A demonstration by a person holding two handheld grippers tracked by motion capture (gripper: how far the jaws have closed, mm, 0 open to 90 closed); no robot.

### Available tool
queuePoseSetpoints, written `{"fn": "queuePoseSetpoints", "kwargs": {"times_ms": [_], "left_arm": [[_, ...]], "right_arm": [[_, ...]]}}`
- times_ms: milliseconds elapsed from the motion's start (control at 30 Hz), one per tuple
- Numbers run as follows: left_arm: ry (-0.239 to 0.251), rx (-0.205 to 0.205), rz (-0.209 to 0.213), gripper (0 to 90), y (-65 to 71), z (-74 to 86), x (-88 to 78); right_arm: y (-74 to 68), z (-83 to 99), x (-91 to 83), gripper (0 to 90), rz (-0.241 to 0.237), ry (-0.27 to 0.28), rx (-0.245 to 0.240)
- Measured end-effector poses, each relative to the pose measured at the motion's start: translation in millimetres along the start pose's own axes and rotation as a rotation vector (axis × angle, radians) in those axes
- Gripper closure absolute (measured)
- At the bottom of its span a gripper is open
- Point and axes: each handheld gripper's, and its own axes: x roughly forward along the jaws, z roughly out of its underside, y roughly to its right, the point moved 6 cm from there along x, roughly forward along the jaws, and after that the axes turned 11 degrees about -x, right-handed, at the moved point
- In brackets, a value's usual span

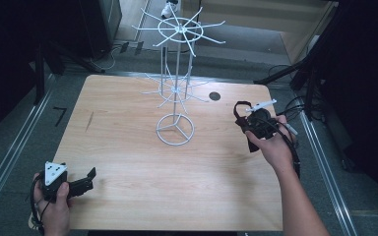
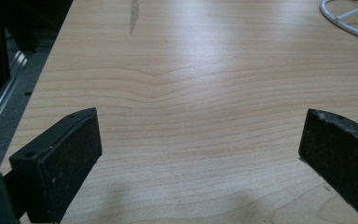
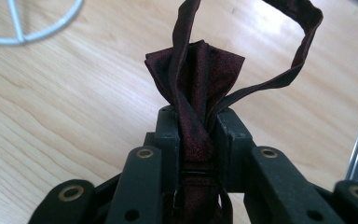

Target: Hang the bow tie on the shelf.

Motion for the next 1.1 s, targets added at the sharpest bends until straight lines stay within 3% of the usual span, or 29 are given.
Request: {"fn": "queuePoseSetpoints", "kwargs": {"times_ms": [233, 533, 567, 800, 1100], "left_arm": [[0.000, -0.002, 0.002, 0.0, 0.1, 0.1, -0.1], [-0.003, -0.006, 0.003, 0.0, -0.3, 0.0, 0.1], [-0.002, -0.007, 0.003, 0.0, -0.3, 0.0, 0.2], [-0.002, -0.006, 0.003, 0.0, -0.2, 0.0, 0.2], [-0.002, -0.005, 0.000, 0.0, -0.4, 0.0, 0.0]], "right_arm": [[-5.9, -17.7, -19.0, 74.2, 0.026, 0.073, -0.028], [-7.3, -32.2, -32.5, 74.2, 0.061, 0.174, -0.024], [-6.6, -36.2, -36.6, 74.2, 0.074, 0.211, -0.016], [-7.0, -43.9, -46.3, 74.1, 0.095, 0.282, -0.006], [-15.9, -53.9, -59.1, 74.1, 0.128, 0.372, -0.030]]}}
